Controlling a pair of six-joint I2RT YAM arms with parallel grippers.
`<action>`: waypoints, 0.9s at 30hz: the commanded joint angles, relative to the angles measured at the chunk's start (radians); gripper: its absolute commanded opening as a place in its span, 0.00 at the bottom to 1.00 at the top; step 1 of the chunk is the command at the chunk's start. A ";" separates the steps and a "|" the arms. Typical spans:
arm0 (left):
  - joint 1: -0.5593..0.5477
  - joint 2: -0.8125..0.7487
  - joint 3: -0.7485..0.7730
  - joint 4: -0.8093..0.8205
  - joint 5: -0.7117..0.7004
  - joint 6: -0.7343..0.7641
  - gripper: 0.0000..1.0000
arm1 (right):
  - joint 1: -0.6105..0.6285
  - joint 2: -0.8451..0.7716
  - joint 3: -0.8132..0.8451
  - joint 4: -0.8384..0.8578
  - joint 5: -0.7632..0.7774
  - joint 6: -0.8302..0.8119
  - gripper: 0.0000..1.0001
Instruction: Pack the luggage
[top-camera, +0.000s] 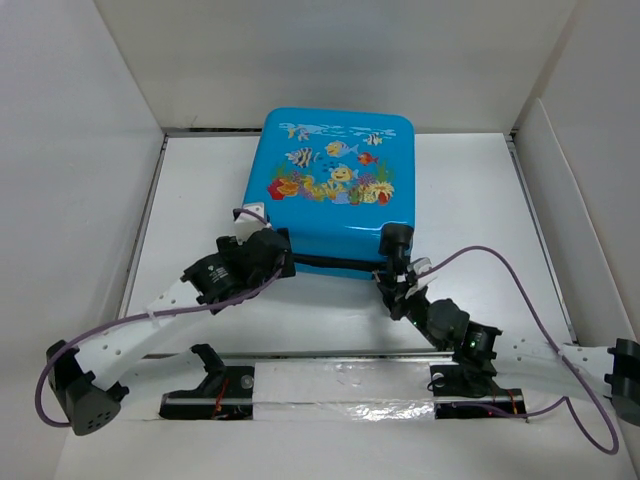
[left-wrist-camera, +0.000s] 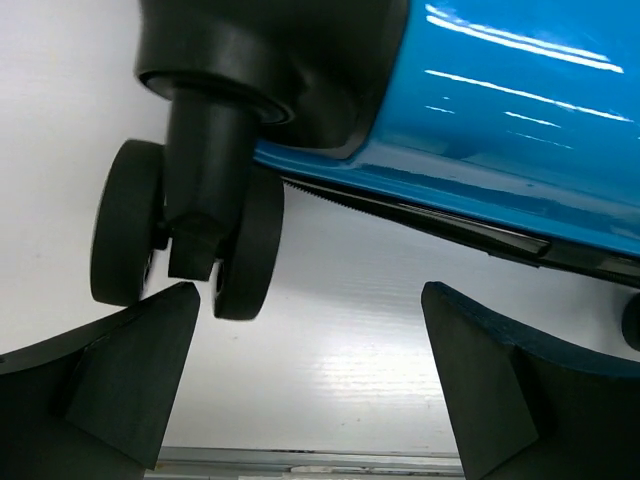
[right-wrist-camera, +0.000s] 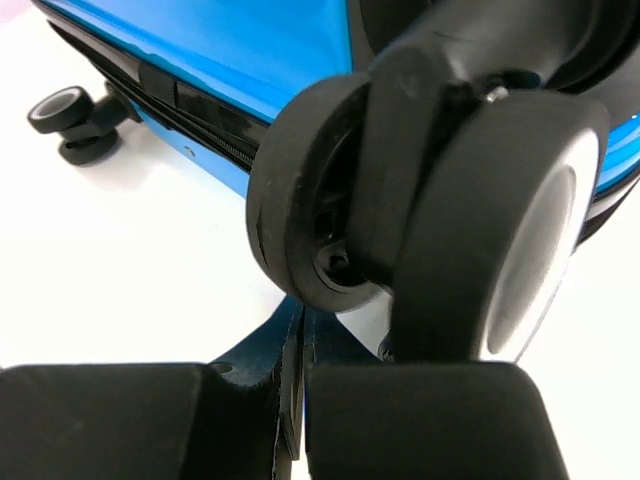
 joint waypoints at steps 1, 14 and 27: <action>0.003 -0.031 0.062 -0.089 -0.156 -0.095 0.94 | 0.022 -0.046 -0.012 0.045 -0.112 0.009 0.00; -0.015 -0.087 0.214 -0.118 -0.130 0.014 0.84 | 0.003 0.032 -0.008 0.095 -0.143 0.009 0.00; 0.069 0.044 0.244 -0.204 -0.111 0.126 0.86 | -0.006 0.021 -0.019 0.097 -0.154 0.012 0.00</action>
